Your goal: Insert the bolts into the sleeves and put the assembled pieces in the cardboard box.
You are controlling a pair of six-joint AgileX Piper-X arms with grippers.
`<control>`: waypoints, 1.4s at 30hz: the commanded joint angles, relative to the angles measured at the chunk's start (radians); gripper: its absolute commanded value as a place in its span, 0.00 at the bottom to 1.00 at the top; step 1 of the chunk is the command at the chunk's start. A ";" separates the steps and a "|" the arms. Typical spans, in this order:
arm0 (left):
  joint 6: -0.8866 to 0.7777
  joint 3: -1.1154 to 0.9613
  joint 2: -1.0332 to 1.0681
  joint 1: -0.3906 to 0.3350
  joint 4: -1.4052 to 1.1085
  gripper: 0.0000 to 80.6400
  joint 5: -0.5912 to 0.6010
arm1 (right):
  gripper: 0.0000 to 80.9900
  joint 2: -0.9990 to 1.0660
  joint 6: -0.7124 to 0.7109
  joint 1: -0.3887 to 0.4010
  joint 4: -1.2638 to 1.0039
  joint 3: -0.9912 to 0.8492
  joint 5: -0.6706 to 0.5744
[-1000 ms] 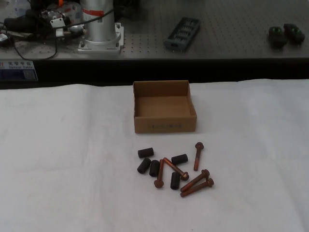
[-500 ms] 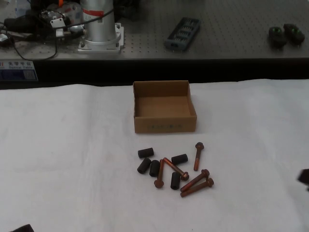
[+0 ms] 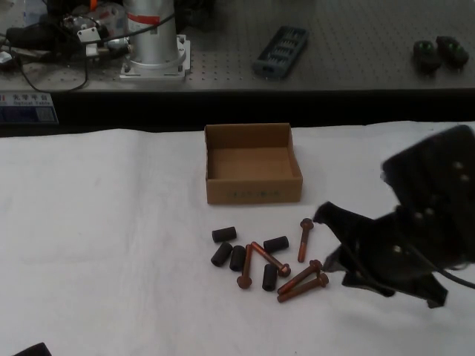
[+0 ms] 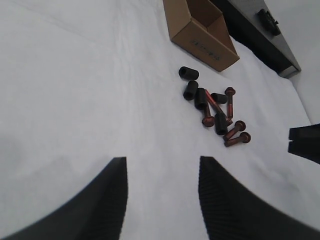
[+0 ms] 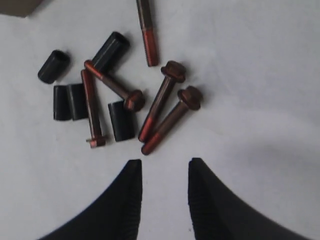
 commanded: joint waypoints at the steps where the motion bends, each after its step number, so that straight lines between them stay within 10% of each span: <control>1: -0.033 -0.011 0.000 -0.005 -0.016 0.42 -0.006 | 0.31 0.064 0.052 0.004 0.001 -0.051 0.025; 42: -0.033 -0.011 0.000 -0.005 -0.016 0.42 -0.002 | 0.42 0.256 0.127 0.004 0.098 -0.179 -0.035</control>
